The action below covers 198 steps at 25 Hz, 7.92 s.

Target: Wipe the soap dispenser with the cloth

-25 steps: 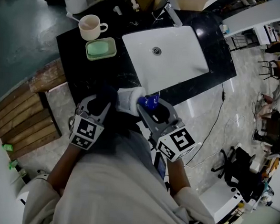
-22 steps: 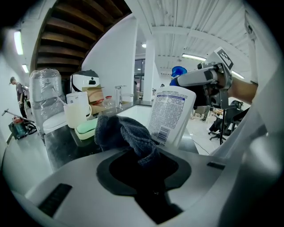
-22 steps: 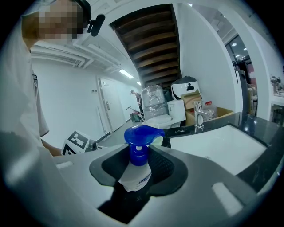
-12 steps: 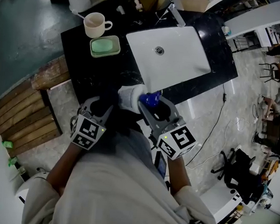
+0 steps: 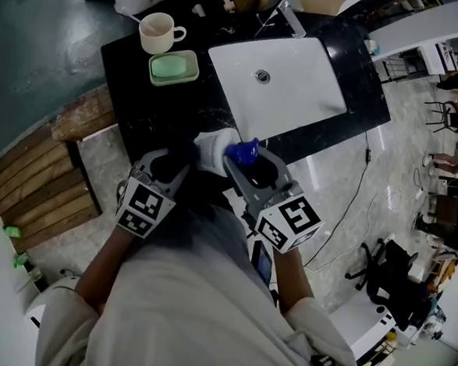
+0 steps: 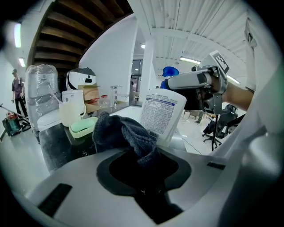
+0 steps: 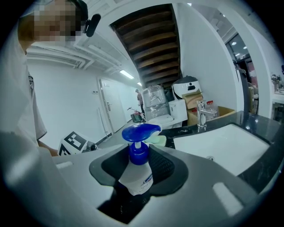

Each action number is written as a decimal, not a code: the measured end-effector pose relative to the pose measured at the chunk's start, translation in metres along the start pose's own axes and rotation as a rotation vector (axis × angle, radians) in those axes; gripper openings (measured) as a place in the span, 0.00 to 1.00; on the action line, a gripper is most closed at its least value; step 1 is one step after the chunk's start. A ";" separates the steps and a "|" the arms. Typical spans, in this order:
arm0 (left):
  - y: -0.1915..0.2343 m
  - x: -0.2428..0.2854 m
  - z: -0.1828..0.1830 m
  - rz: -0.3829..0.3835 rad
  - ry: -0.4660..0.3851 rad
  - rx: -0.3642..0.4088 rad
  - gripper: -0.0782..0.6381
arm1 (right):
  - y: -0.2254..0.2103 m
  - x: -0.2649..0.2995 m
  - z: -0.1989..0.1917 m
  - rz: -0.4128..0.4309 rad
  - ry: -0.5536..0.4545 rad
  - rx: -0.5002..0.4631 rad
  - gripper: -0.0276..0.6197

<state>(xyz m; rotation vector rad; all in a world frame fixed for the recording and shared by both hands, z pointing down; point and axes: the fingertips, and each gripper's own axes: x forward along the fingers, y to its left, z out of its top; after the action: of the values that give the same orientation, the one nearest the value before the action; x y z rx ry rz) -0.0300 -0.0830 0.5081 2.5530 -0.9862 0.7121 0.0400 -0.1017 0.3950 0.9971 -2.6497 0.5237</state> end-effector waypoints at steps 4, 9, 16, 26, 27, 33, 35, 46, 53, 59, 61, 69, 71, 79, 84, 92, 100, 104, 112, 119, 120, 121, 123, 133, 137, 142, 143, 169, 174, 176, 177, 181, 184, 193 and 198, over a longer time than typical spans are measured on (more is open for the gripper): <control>-0.001 -0.001 0.001 -0.001 -0.007 -0.006 0.25 | 0.002 0.002 0.000 0.004 0.002 -0.013 0.25; -0.005 -0.002 0.007 -0.006 -0.016 -0.001 0.25 | 0.003 0.000 0.000 -0.001 0.002 -0.008 0.25; -0.008 -0.004 0.014 -0.014 -0.028 0.007 0.25 | 0.002 -0.002 -0.002 -0.003 0.003 -0.005 0.25; -0.013 -0.011 0.027 -0.022 -0.053 0.040 0.25 | 0.004 0.002 -0.002 -0.008 0.005 -0.010 0.25; -0.013 -0.011 0.028 -0.022 -0.053 0.044 0.25 | 0.004 0.002 -0.001 -0.008 0.005 -0.011 0.25; -0.015 -0.016 0.035 -0.030 -0.072 0.038 0.25 | 0.008 0.007 0.001 0.006 0.009 -0.028 0.25; -0.015 -0.018 0.036 -0.034 -0.076 0.039 0.25 | 0.009 0.009 0.002 0.009 0.010 -0.033 0.25; -0.018 -0.029 0.047 -0.046 -0.117 0.017 0.25 | 0.013 0.016 0.004 0.021 0.019 -0.052 0.25; -0.021 -0.033 0.056 -0.052 -0.137 0.030 0.25 | 0.012 0.017 0.003 0.019 0.015 -0.050 0.25; -0.028 -0.041 0.067 -0.058 -0.163 0.044 0.25 | 0.011 0.015 0.003 0.017 0.008 -0.052 0.25; -0.030 -0.043 0.071 -0.058 -0.174 0.048 0.25 | 0.010 0.014 0.003 0.010 0.006 -0.046 0.25; -0.037 -0.048 0.077 -0.067 -0.196 0.056 0.25 | 0.008 0.016 0.003 0.012 -0.001 -0.047 0.25; -0.038 -0.049 0.079 -0.069 -0.203 0.059 0.25 | 0.008 0.017 0.003 0.010 -0.003 -0.047 0.25; -0.049 -0.052 0.083 -0.087 -0.221 0.066 0.25 | 0.007 0.016 0.003 0.007 -0.007 -0.038 0.25; -0.055 -0.051 0.079 -0.102 -0.218 0.059 0.25 | 0.006 0.016 0.004 0.003 -0.004 -0.036 0.25; -0.051 -0.032 0.051 -0.109 -0.140 0.057 0.25 | 0.004 0.016 0.003 -0.003 -0.013 -0.029 0.25; -0.043 -0.022 0.027 -0.112 -0.046 0.035 0.25 | 0.011 0.019 0.003 0.009 -0.003 -0.065 0.25; -0.039 -0.019 0.019 -0.105 -0.008 0.041 0.25 | 0.017 0.021 0.004 0.019 0.003 -0.087 0.25; -0.034 -0.007 0.002 -0.117 0.059 0.019 0.25 | 0.020 0.024 0.006 0.032 -0.001 -0.113 0.25; -0.029 0.000 -0.013 -0.154 0.058 -0.085 0.25 | 0.029 0.026 0.003 0.027 0.017 -0.168 0.25; -0.027 0.000 -0.015 -0.162 0.053 -0.119 0.25 | 0.029 0.026 0.003 0.026 0.017 -0.172 0.25; -0.026 -0.001 -0.016 -0.166 0.050 -0.148 0.25 | 0.030 0.026 0.002 0.026 0.017 -0.172 0.25; -0.024 -0.001 -0.017 -0.170 0.043 -0.182 0.25 | 0.030 0.026 0.001 0.025 0.016 -0.173 0.25; -0.028 -0.008 -0.009 -0.163 0.006 -0.186 0.25 | 0.028 0.025 0.003 0.034 0.010 -0.187 0.25; -0.031 -0.013 -0.004 -0.170 -0.008 -0.179 0.25 | 0.031 0.023 0.000 0.045 0.007 -0.173 0.26; -0.035 -0.022 0.009 -0.171 -0.051 -0.164 0.25 | 0.031 0.024 0.001 0.045 0.011 -0.184 0.26; -0.036 -0.024 0.013 -0.171 -0.061 -0.160 0.25 | 0.030 0.024 0.001 0.041 0.012 -0.187 0.26; -0.053 -0.060 0.060 -0.236 -0.253 -0.225 0.25 | 0.021 0.017 0.011 -0.012 -0.009 -0.185 0.26; -0.047 -0.066 0.055 -0.229 -0.258 -0.267 0.25 | 0.024 0.011 0.007 -0.042 -0.002 -0.178 0.27; -0.045 -0.070 0.056 -0.230 -0.277 -0.287 0.25 | 0.025 0.007 0.006 -0.052 -0.005 -0.172 0.27; -0.044 -0.072 0.058 -0.228 -0.287 -0.293 0.25 | 0.025 0.005 0.006 -0.057 -0.012 -0.168 0.27; -0.039 -0.078 0.060 -0.206 -0.320 -0.309 0.25 | 0.025 -0.001 0.008 -0.073 -0.035 -0.167 0.27; -0.035 -0.082 0.064 -0.189 -0.347 -0.318 0.25 | 0.023 -0.006 0.008 -0.088 -0.042 -0.175 0.27; -0.033 -0.104 0.082 -0.124 -0.439 -0.322 0.25 | 0.022 -0.046 0.011 -0.164 -0.078 -0.188 0.22; -0.029 -0.121 0.101 -0.073 -0.476 -0.256 0.25 | 0.028 -0.067 0.030 -0.217 -0.147 -0.165 0.08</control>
<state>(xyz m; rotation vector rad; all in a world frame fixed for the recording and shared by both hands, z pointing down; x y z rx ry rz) -0.0531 -0.0427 0.3552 2.5560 -1.0323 -0.0539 0.0667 -0.0555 0.3372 1.2940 -2.6113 0.1886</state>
